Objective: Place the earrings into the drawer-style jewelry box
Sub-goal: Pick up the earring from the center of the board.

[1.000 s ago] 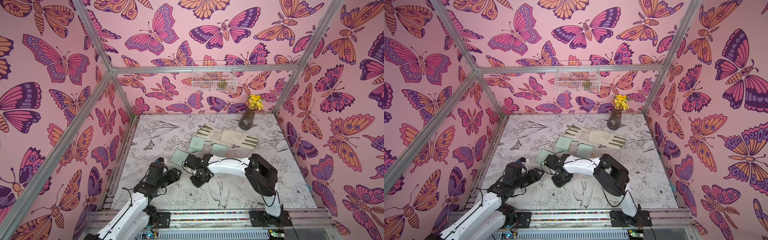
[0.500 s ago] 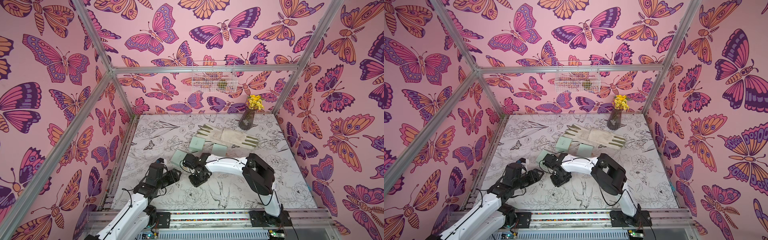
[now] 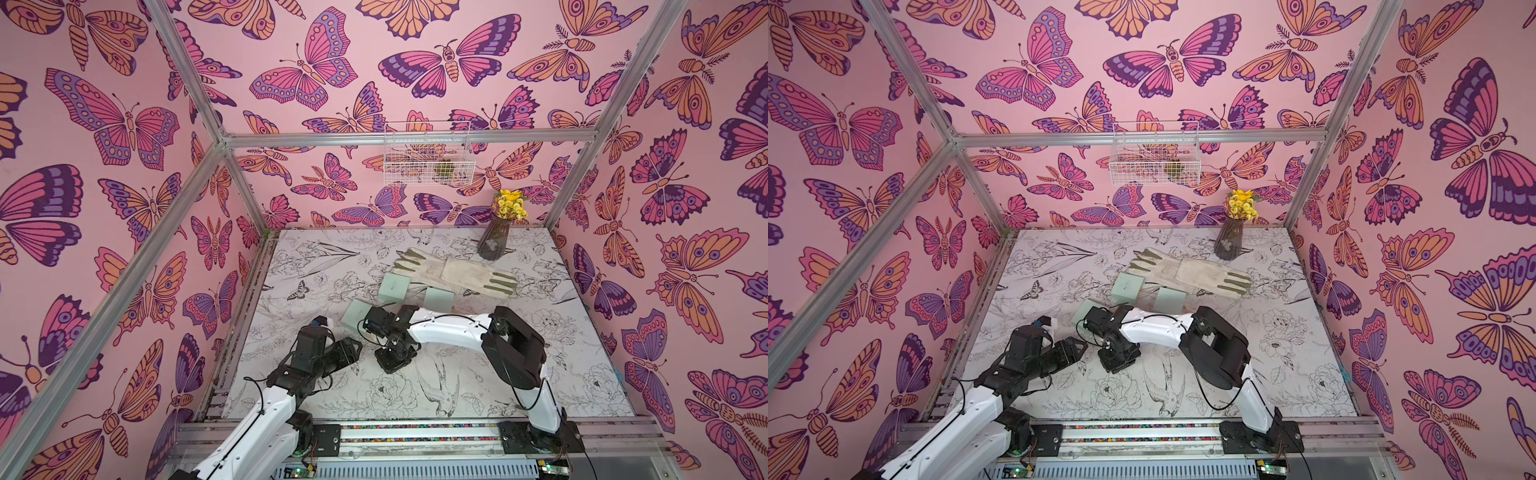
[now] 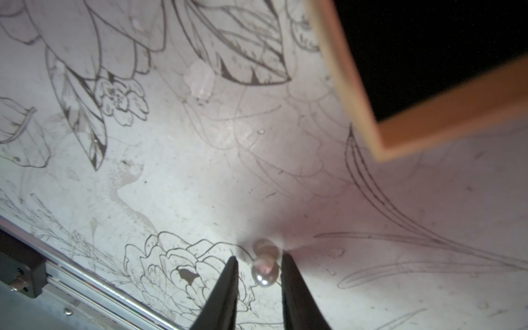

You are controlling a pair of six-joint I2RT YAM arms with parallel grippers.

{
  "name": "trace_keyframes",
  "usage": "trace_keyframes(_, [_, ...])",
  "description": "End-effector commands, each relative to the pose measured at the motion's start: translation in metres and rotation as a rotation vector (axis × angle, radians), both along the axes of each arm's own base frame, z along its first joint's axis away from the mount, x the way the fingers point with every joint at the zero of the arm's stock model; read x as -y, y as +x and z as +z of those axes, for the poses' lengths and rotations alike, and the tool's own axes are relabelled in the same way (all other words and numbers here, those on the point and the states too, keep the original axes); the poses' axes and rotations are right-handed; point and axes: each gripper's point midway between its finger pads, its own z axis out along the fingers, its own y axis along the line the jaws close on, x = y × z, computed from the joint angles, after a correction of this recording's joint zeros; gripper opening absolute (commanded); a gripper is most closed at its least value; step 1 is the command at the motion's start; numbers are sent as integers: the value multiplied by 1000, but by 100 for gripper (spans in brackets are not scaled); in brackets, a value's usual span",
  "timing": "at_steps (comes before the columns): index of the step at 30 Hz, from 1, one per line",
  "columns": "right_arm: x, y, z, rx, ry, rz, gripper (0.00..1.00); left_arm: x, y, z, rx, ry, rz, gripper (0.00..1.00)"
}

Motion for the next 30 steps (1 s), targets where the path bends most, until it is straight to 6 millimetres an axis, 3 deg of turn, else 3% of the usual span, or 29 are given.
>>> trace_keyframes(1, [11, -7, -22, -38, -83, -5, 28, -1, -3, -5, -7, 5, -9, 70])
trace_keyframes(12, [23, -4, -33, -44, -202, -11, 27, -2, -5, -6, -6, 2, -5, 70])
trace_keyframes(30, [19, -3, -43, -70, -229, -14, 19, -4, -6, -7, -6, 2, 1, 70])
